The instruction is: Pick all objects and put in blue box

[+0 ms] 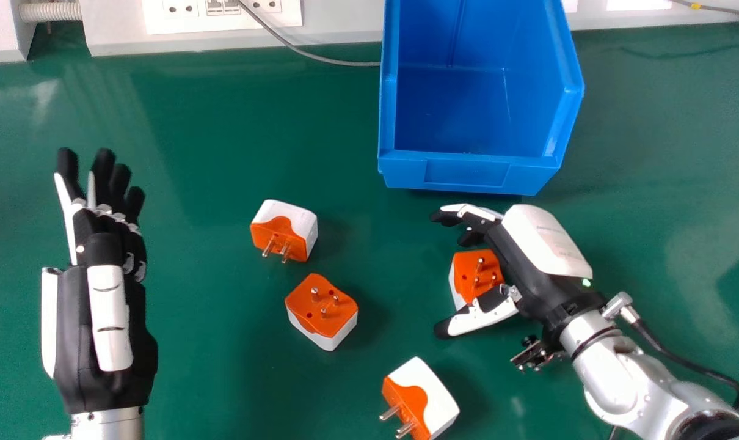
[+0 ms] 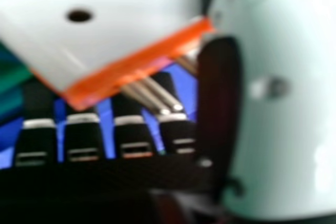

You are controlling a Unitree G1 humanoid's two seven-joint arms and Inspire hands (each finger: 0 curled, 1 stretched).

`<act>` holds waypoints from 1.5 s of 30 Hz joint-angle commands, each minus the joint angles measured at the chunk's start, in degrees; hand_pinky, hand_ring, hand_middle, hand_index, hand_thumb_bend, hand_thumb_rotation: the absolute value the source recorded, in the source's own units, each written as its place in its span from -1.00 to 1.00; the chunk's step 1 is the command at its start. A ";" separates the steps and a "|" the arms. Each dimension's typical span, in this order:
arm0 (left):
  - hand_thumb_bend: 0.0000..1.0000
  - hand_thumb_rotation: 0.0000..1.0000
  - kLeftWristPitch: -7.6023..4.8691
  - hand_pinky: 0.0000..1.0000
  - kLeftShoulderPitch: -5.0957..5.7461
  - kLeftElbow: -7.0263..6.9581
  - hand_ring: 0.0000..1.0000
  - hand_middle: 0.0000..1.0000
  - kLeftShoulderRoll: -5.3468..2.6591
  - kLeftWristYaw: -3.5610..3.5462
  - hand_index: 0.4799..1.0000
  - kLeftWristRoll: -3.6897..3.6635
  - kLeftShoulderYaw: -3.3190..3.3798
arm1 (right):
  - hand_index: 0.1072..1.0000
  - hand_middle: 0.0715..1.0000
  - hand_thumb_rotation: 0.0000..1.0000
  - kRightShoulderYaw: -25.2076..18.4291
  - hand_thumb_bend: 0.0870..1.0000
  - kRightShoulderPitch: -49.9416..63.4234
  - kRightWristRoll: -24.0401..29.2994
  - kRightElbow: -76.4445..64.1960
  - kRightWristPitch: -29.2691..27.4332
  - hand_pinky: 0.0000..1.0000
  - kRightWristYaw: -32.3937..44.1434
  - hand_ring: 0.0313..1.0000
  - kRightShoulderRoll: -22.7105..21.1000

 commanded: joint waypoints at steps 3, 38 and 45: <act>0.16 0.83 -0.25 1.00 -0.58 -0.65 1.00 1.00 0.22 -0.41 1.00 -0.25 0.13 | 0.29 0.36 -0.98 1.21 0.16 3.36 -1.45 1.90 0.67 -0.09 4.48 0.09 -0.33; 0.09 0.79 -0.97 1.00 -1.38 0.24 1.00 1.00 0.03 -1.38 1.00 -0.44 0.21 | -0.06 -0.02 -1.00 -7.55 -0.08 5.92 8.42 -4.80 -8.06 -0.25 12.11 -0.22 -1.20; 0.10 0.76 -1.34 1.00 -1.40 0.65 1.00 1.00 0.11 -0.96 1.00 0.06 0.43 | -0.08 -0.04 -1.00 -11.79 -0.09 9.04 12.90 -12.00 -10.58 -0.28 17.68 -0.21 -1.69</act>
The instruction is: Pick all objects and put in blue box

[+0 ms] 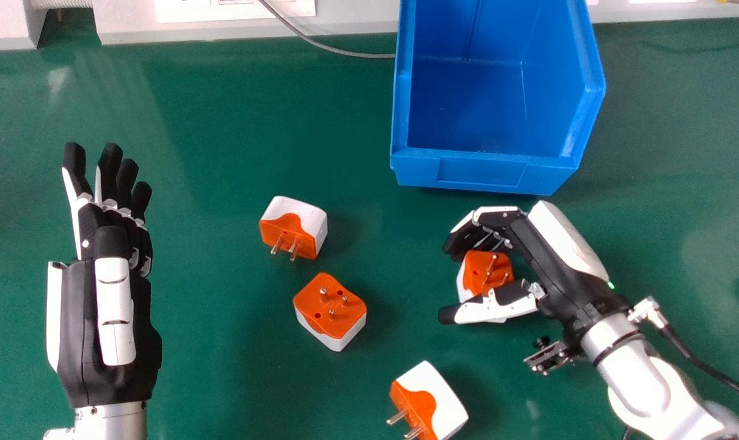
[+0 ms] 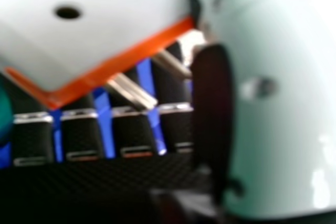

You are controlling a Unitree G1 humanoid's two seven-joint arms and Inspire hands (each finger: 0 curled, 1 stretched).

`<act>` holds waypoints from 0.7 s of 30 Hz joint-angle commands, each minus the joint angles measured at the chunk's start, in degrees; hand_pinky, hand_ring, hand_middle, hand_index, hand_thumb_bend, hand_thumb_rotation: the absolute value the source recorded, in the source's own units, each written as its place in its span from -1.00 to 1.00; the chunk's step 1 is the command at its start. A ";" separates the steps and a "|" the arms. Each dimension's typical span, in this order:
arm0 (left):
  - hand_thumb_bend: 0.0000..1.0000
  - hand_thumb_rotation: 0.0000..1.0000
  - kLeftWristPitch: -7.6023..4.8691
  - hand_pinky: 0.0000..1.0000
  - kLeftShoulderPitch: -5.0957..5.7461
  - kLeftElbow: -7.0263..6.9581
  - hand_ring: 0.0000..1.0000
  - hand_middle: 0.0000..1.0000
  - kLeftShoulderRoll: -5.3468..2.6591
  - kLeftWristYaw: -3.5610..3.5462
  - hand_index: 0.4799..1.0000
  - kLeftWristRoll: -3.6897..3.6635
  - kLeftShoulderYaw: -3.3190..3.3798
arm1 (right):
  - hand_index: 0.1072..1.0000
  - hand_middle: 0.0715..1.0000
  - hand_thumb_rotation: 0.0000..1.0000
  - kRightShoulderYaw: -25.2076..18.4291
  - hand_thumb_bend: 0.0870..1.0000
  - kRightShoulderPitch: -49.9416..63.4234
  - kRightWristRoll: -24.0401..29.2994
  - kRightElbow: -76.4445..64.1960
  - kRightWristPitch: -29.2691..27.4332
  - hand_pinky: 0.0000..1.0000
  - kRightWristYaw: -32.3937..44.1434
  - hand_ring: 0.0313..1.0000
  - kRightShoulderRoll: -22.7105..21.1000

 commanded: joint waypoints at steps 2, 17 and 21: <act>0.11 0.76 -1.61 1.00 -0.29 -0.27 1.00 1.00 0.12 0.28 1.00 0.99 0.36 | -0.09 -0.04 -1.00 -2.35 -0.09 1.87 2.76 -5.38 -2.53 -0.29 2.75 -0.20 -0.60; 0.14 0.72 -2.00 1.00 -0.41 -0.07 1.00 1.00 0.25 1.50 1.00 2.40 0.46 | -0.10 -0.02 -1.00 -12.06 -0.10 4.22 12.58 -25.67 -2.87 -0.35 13.14 -0.19 -2.32; 0.15 0.72 -2.21 1.00 -0.59 0.12 1.00 1.00 0.21 1.98 1.00 3.02 0.46 | -0.10 -0.02 -1.00 -14.05 -0.10 2.81 13.65 -29.68 -1.91 -0.35 13.99 -0.19 -1.93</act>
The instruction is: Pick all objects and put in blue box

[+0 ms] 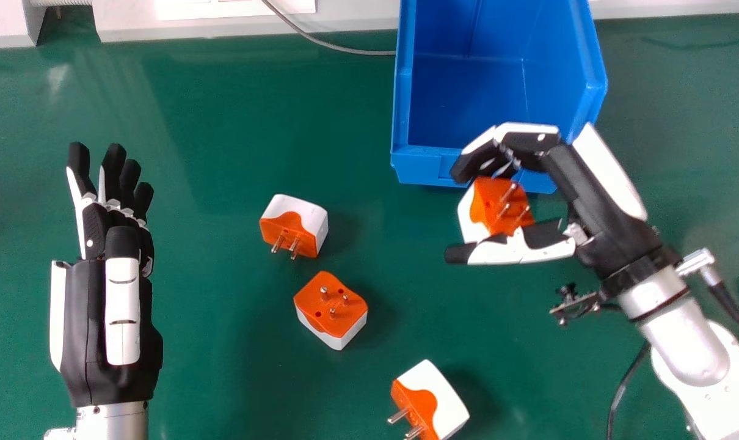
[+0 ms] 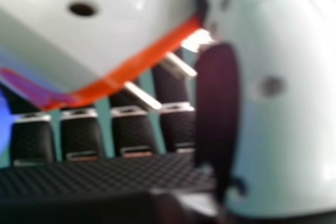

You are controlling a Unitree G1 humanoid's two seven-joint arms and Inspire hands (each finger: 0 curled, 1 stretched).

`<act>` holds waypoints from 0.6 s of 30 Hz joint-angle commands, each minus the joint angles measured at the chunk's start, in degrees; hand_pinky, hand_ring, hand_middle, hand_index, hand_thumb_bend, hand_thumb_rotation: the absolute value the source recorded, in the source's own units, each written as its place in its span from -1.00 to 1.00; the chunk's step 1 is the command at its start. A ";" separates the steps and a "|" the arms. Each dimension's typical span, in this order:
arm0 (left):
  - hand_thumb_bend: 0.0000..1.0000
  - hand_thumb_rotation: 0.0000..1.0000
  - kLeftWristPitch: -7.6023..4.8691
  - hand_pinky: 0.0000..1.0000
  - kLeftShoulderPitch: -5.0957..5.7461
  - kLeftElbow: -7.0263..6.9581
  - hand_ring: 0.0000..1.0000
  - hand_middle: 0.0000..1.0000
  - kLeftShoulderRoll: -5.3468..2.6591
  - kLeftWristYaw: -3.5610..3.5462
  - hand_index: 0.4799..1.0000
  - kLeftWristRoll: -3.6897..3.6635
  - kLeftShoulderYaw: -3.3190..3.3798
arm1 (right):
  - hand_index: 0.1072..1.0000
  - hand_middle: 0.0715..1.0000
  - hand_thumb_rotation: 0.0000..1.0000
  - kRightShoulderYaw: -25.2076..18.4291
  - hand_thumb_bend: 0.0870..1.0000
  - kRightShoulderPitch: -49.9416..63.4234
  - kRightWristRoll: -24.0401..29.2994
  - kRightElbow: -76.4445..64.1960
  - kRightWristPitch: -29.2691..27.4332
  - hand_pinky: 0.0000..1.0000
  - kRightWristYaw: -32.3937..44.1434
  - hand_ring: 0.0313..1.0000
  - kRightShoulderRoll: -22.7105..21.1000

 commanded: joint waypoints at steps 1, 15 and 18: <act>0.15 0.72 -1.27 1.00 -0.60 -0.15 1.00 1.00 0.22 0.40 1.00 0.80 0.19 | -0.11 -0.02 -1.00 -2.00 -0.10 -2.16 1.59 -3.11 -0.08 -0.34 0.22 -0.19 -0.07; 0.14 0.71 -1.43 1.00 -1.13 0.75 1.00 1.00 0.16 -0.79 1.00 -0.34 -0.39 | -0.11 -0.02 -1.00 -4.88 -0.10 -15.52 1.13 -0.23 -1.50 -0.34 -0.06 -0.19 0.82; 0.14 0.71 -1.15 1.00 -1.27 0.86 1.00 1.00 0.20 -1.41 1.00 -0.91 -0.34 | -0.11 -0.03 -1.00 -4.87 -0.10 -18.60 0.12 1.12 -0.73 -0.34 -0.61 -0.18 1.41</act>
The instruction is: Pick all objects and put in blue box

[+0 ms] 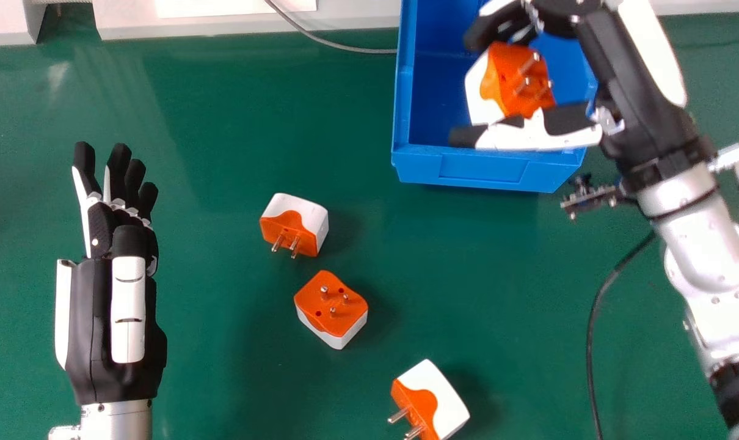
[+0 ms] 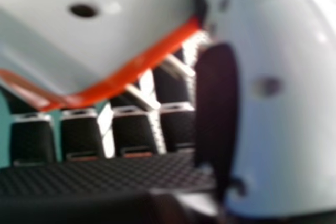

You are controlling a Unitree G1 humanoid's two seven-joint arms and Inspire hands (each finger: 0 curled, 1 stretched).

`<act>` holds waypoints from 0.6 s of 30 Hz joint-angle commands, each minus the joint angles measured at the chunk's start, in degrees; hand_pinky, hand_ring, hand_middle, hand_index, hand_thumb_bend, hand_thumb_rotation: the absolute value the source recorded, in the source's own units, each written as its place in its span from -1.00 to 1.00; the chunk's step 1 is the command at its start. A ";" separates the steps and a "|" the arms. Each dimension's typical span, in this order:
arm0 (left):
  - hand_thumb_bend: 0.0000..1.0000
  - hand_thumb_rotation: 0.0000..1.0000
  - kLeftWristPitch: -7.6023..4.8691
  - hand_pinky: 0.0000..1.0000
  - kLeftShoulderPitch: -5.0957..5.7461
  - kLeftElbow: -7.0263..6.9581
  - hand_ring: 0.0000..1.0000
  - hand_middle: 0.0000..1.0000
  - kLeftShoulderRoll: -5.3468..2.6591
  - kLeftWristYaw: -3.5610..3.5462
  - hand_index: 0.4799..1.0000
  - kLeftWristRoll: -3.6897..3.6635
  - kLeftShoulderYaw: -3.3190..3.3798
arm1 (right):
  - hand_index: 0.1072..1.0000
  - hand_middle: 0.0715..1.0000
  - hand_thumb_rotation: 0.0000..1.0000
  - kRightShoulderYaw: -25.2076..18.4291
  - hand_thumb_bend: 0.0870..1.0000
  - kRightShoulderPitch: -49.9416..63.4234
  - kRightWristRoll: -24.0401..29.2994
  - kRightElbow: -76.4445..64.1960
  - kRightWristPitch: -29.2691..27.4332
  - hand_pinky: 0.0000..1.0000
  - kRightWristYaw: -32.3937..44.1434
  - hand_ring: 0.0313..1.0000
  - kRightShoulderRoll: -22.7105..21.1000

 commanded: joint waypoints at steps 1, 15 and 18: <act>0.14 0.71 -0.93 1.00 -0.59 -0.22 1.00 1.00 0.21 -0.77 1.00 -0.63 0.05 | -0.10 -0.02 -1.00 -0.97 -0.10 -4.53 -0.43 0.37 -0.20 -0.34 -1.24 -0.18 0.34; 0.15 0.71 -1.42 1.00 -1.56 0.74 1.00 1.00 0.15 -0.42 1.00 0.23 0.37 | -0.09 -0.02 -1.00 1.28 -0.11 -18.03 -11.39 14.01 4.70 -0.37 -10.71 -0.16 1.25; 0.16 0.71 -1.62 1.00 -1.70 0.80 1.00 1.00 0.22 -0.29 1.00 0.32 0.45 | -0.09 -0.02 -1.00 2.34 -0.11 -20.66 -13.88 17.06 6.31 -0.38 -13.53 -0.16 1.12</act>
